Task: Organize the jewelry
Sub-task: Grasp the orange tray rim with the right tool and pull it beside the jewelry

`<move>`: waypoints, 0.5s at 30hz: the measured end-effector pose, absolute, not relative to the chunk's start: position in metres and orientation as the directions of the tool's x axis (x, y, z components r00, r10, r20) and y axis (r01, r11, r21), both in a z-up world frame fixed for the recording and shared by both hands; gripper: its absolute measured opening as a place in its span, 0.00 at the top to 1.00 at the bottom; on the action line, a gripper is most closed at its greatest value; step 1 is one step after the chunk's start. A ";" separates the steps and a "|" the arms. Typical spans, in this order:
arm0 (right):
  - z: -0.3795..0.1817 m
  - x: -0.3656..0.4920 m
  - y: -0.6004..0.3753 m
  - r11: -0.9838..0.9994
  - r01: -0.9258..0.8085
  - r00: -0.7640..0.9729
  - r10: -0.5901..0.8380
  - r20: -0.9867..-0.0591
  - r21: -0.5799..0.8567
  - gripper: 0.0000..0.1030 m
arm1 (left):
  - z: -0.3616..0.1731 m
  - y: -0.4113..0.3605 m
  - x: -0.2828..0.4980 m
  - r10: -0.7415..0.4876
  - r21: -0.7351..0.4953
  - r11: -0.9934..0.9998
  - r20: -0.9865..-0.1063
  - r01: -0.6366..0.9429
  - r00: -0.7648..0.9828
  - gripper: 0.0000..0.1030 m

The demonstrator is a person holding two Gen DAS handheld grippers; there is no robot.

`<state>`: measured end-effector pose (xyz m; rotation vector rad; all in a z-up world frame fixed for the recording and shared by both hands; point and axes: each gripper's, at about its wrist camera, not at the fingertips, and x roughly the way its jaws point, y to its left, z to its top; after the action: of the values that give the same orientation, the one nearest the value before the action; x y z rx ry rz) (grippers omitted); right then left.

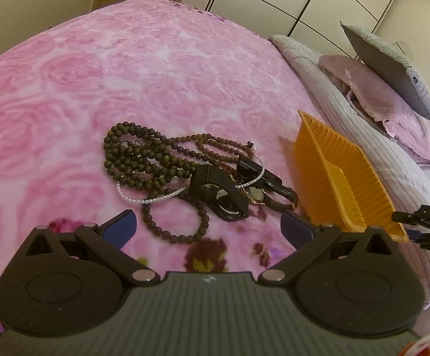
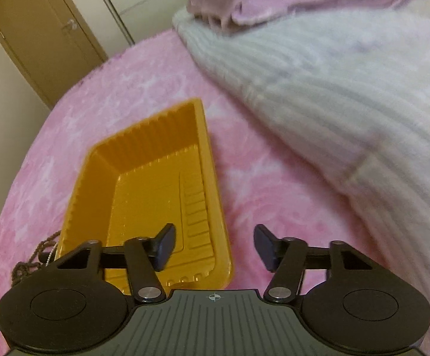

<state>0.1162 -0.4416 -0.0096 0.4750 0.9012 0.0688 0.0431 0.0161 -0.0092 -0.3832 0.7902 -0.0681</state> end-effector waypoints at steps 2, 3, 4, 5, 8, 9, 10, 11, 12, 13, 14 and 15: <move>-0.021 0.124 -0.446 0.870 0.153 0.592 0.299 -0.748 0.468 0.57 | -0.010 0.016 0.044 -0.200 -0.362 0.928 -0.679 -0.084 0.707 0.01; -0.025 0.128 -0.448 0.855 0.160 0.578 0.324 -0.749 0.493 0.60 | -0.011 0.017 0.044 -0.198 -0.362 0.928 -0.679 -0.088 0.707 0.01; -0.029 0.132 -0.451 0.842 0.166 0.565 0.346 -0.749 0.514 0.61 | -0.011 0.017 0.044 -0.198 -0.363 0.927 -0.679 -0.089 0.706 0.01; -0.033 0.136 -0.452 0.834 0.175 0.556 0.355 -0.752 0.523 0.64 | -0.011 0.017 0.045 -0.201 -0.365 0.927 -0.680 -0.088 0.705 0.01; -0.035 0.140 -0.455 0.824 0.184 0.543 0.370 -0.754 0.536 0.72 | -0.010 0.017 0.045 -0.204 -0.365 0.927 -0.682 -0.085 0.703 0.01; -0.035 0.141 -0.454 0.821 0.186 0.537 0.376 -0.755 0.540 0.74 | -0.011 0.017 0.046 -0.205 -0.365 0.927 -0.683 -0.085 0.701 0.01; -0.035 0.140 -0.453 0.821 0.184 0.533 0.379 -0.757 0.541 0.75 | -0.011 0.017 0.046 -0.206 -0.364 0.927 -0.686 -0.085 0.698 0.01; -0.036 0.143 -0.455 0.822 0.184 0.532 0.378 -0.758 0.539 0.77 | -0.011 0.016 0.046 -0.205 -0.363 0.928 -0.688 -0.085 0.696 0.01; -0.036 0.143 -0.454 0.823 0.185 0.529 0.377 -0.760 0.537 0.79 | -0.011 0.016 0.046 -0.206 -0.363 0.928 -0.687 -0.083 0.697 0.01; -0.036 0.142 -0.453 0.822 0.184 0.527 0.380 -0.760 0.539 0.81 | -0.012 0.015 0.046 -0.207 -0.363 0.928 -0.686 -0.081 0.697 0.01; -0.036 0.143 -0.450 0.823 0.180 0.526 0.382 -0.760 0.538 0.83 | -0.012 0.015 0.046 -0.209 -0.362 0.929 -0.687 -0.079 0.696 0.01; -0.036 0.142 -0.449 0.825 0.175 0.523 0.385 -0.760 0.538 0.83 | -0.012 0.014 0.045 -0.211 -0.361 0.929 -0.687 -0.075 0.696 0.01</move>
<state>0.1423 -0.4490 -0.0357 0.6146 1.0292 0.1354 0.0455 0.0139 -0.0123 -0.3804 0.8031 -0.0775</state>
